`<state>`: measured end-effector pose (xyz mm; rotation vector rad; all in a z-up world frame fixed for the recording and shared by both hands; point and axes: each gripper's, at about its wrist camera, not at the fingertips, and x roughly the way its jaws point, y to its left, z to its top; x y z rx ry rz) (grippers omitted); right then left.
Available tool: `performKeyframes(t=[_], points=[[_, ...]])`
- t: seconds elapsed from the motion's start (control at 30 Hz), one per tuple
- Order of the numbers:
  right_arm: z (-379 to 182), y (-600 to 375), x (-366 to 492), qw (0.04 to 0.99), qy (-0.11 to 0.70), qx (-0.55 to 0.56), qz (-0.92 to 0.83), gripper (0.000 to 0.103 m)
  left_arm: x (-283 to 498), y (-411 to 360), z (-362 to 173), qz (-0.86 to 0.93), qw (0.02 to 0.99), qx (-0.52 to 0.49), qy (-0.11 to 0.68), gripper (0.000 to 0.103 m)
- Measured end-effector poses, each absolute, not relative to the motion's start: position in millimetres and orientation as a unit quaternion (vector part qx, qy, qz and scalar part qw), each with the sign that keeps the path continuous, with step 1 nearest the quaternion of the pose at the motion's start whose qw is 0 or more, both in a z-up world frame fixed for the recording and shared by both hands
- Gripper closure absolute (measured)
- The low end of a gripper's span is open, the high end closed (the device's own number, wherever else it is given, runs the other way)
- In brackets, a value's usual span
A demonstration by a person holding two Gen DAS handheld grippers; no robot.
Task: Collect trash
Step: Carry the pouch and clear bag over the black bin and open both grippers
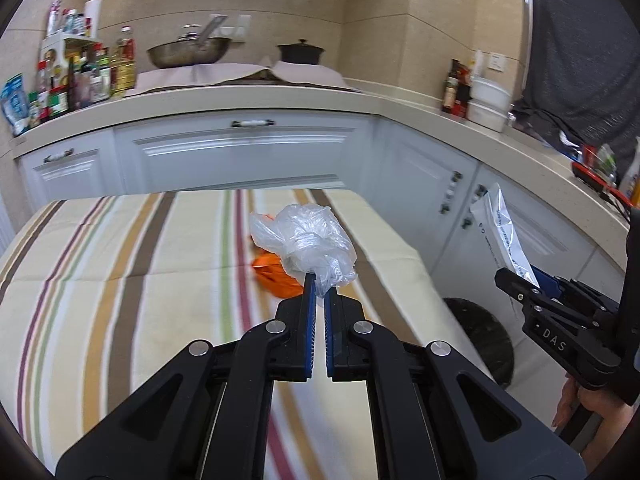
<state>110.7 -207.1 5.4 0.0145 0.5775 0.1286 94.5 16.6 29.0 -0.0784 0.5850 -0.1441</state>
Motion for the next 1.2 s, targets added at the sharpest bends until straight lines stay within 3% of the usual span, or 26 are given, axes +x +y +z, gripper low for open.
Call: performKeyframes(t=[0.63, 1.2], points=[[-16.9, -318.9, 67.7, 0.955, 0.289, 0.044, -0.056, 0.07, 98.8, -137.5, 7.7, -0.194, 0.931, 0.025, 0.308, 0.099], [-50.2, -371.7, 81.5, 0.947, 0.303, 0.084, -0.068, 0.07, 124.5, -221.8, -29.3, -0.21, 0.916, 0.067, 0.334, 0.099]])
